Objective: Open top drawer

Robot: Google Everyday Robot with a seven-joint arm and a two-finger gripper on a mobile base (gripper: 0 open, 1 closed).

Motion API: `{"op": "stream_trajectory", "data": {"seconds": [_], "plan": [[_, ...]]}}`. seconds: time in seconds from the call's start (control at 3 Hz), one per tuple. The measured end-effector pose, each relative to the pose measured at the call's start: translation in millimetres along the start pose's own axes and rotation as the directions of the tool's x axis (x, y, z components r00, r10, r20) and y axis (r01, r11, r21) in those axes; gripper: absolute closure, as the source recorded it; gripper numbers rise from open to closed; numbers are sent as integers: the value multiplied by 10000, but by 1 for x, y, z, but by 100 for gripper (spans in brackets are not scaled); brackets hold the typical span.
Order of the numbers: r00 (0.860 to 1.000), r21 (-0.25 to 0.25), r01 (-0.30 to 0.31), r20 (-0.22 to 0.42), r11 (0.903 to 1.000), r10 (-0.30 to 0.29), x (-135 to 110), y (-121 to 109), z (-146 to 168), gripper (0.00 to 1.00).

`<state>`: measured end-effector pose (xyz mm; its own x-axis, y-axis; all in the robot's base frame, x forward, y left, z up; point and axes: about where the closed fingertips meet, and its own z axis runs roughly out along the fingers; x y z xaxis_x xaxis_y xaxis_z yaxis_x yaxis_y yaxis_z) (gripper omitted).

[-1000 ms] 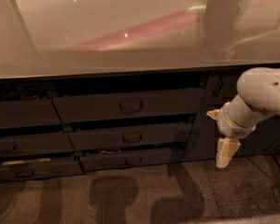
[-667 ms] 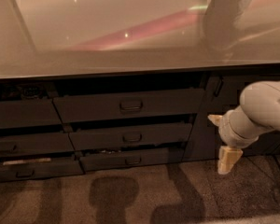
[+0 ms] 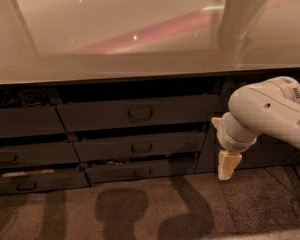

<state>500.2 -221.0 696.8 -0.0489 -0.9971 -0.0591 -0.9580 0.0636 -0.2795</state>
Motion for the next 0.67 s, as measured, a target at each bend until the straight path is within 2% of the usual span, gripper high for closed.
{"op": "stream_trajectory", "data": {"seconds": [0.33, 0.67], "plan": [[9989, 165, 108, -463, 9998, -101, -13, -14, -5, 0], [9925, 506, 309, -1196, 9982, -247, -45, -49, -21, 0]]}}
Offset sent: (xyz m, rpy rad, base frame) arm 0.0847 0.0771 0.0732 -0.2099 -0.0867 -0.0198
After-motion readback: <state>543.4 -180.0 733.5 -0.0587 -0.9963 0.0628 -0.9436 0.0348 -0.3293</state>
